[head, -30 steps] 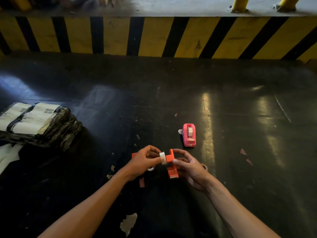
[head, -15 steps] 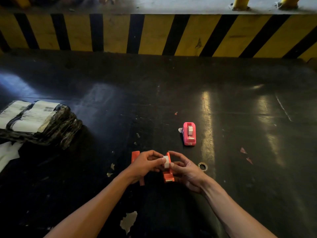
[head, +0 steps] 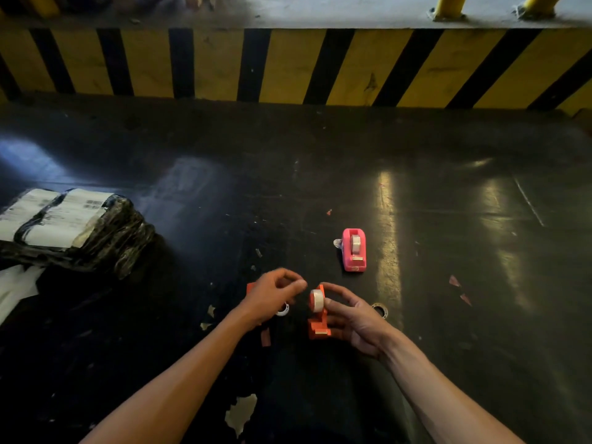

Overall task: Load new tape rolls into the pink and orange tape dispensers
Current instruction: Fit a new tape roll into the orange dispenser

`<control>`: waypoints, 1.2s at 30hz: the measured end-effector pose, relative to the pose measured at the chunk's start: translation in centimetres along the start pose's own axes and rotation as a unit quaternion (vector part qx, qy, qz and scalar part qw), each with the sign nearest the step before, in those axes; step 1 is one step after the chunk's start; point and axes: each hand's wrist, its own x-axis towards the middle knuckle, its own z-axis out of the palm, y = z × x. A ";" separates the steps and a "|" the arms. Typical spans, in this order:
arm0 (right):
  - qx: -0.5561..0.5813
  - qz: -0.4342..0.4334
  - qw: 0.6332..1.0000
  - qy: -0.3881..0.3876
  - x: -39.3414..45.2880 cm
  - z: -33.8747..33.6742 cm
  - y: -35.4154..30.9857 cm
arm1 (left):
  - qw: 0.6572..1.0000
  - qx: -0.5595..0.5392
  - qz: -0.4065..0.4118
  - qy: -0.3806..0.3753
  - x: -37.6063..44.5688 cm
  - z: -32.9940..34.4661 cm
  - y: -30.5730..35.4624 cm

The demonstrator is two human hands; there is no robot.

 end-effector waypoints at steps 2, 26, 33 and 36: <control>0.022 0.003 1.000 0.009 0.1 -0.3 0.0 | 0.989 0.092 -0.019 0.113 1.4 -1.0 -1.5; 0.061 -0.025 0.998 0.019 0.1 1.1 -0.7 | 0.949 -0.279 -0.123 -0.075 -1.6 -0.3 0.3; 0.035 -0.029 0.999 0.019 -0.3 0.8 -0.6 | 0.949 -0.277 -0.118 -0.092 -1.4 0.2 0.6; 0.031 -0.027 0.999 0.016 -0.4 0.9 -0.6 | 0.947 -0.282 -0.126 -0.090 -1.4 0.2 0.6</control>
